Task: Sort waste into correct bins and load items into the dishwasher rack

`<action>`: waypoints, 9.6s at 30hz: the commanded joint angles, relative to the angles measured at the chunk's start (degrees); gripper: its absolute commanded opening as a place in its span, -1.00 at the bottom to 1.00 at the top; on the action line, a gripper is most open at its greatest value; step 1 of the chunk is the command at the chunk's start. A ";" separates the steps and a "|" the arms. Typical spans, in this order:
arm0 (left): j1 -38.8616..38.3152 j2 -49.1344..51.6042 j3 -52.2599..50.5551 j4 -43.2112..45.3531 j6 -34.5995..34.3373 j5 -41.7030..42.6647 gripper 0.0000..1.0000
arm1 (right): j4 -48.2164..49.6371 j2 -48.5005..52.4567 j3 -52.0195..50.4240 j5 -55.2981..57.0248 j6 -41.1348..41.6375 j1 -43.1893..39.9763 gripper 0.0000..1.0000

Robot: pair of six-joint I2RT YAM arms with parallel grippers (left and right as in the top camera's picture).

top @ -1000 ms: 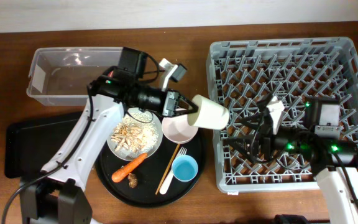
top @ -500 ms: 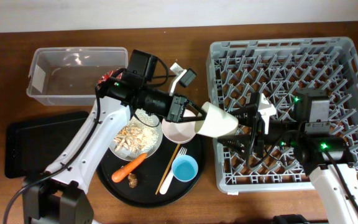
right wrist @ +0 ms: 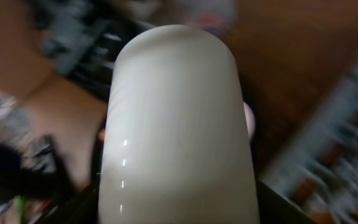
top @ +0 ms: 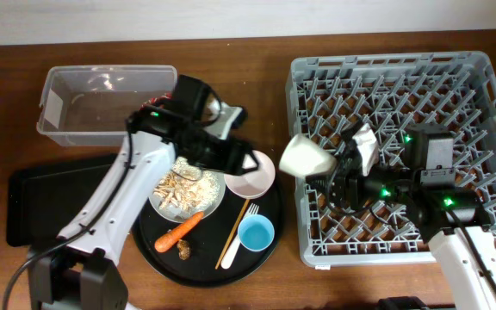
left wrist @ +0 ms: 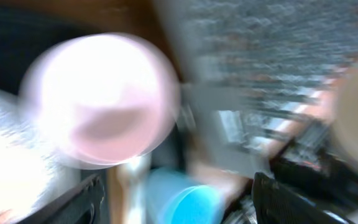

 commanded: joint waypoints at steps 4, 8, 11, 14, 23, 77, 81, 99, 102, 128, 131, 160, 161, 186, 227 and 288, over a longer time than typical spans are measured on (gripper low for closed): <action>6.38 -3.26 0.17 -3.65 -2.32 -22.05 0.53 | -21.09 2.40 19.71 35.41 10.73 -6.49 0.00; 6.36 -3.23 0.17 -3.67 -2.34 -22.03 0.53 | -28.41 10.01 26.38 37.57 10.73 -20.83 0.00; 6.36 -3.23 0.17 -3.85 -2.34 -22.01 0.54 | -28.98 16.50 26.43 42.45 14.19 -31.32 0.00; 6.36 -3.26 0.17 -4.02 -2.34 -22.01 0.54 | -28.50 22.36 26.43 42.71 15.21 -37.62 -0.01; 6.36 -3.23 0.17 -4.07 -2.32 -22.01 0.54 | -25.20 29.75 26.43 42.21 16.72 -40.96 0.97; 0.00 -0.37 -4.13 25.27 -6.93 38.53 -1.00 | -27.43 21.42 26.14 -21.68 -35.93 0.50 0.97; -0.02 -0.20 -4.13 28.41 -5.95 47.45 -1.00 | -24.68 21.42 26.14 -21.90 -36.09 1.99 0.99; -0.02 -0.17 -4.13 28.15 -5.92 45.55 -1.00 | -21.84 21.42 26.16 -23.23 -36.06 4.09 0.30; -0.02 -0.17 -4.13 28.15 -5.92 43.91 -0.82 | -21.86 21.42 26.16 -23.15 -36.06 4.04 0.22; 0.74 -2.95 -4.13 -1.27 -4.85 -21.68 0.53 | -25.22 30.86 33.53 48.57 13.33 -27.36 -0.28; 0.74 -2.95 -4.13 -1.49 -4.85 -21.81 0.54 | -25.29 34.40 33.51 50.01 13.90 -27.85 -0.18; 7.65 -2.95 -4.13 -4.42 -13.86 -24.17 0.66 | -24.63 27.50 33.51 27.63 8.07 14.03 0.61; 10.58 -2.95 -4.13 -5.62 -14.45 -24.15 0.66 | -21.97 28.68 33.51 31.01 9.92 18.32 0.57; 17.62 -2.97 -4.13 -9.01 -14.58 -24.41 0.68 | -22.40 41.11 46.51 61.31 20.17 27.87 -0.92; 17.55 -2.97 -4.13 -8.13 -14.58 -24.61 0.69 | -35.82 33.31 51.45 47.17 21.27 -4.39 0.97; -21.31 3.78 -28.83 17.44 -11.10 -34.82 -0.56 | -42.62 17.90 22.25 44.76 19.65 -4.98 0.97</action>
